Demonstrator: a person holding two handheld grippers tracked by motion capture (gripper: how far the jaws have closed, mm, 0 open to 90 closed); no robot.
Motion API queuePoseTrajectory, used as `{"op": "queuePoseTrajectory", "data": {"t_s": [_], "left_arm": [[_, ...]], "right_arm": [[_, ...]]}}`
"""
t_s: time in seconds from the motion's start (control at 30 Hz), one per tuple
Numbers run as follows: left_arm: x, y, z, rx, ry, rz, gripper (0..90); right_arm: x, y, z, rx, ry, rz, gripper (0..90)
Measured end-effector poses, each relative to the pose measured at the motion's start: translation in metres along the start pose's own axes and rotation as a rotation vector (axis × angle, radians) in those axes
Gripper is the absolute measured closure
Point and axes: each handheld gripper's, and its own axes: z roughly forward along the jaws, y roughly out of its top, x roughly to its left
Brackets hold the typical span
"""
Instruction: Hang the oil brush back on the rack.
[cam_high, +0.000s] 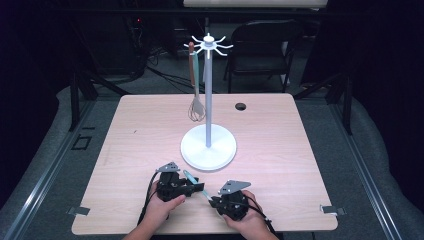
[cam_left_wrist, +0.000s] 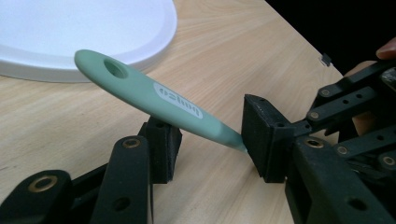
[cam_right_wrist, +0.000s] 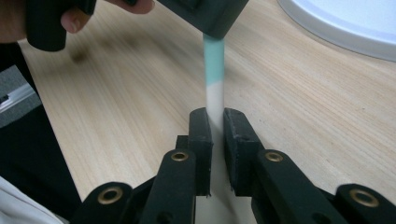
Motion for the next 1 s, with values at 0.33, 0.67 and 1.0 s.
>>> {"op": "queuePoseTrajectory", "data": {"t_s": [0.33,0.67,1.0], "left_arm": [[-0.005,-0.002,0.003,-0.004,-0.026,-0.013,52.4],[-0.016,-0.001,0.004,-0.011,-0.032,0.011,58.9],[-0.019,0.000,0.003,-0.033,-0.015,0.014,66.9]], "right_arm": [[0.005,0.006,0.003,-0.062,-0.018,0.027,82.5],[0.004,0.007,0.005,-0.114,-0.033,0.060,82.5],[0.004,0.007,0.007,-0.121,-0.043,0.060,82.5]]}}
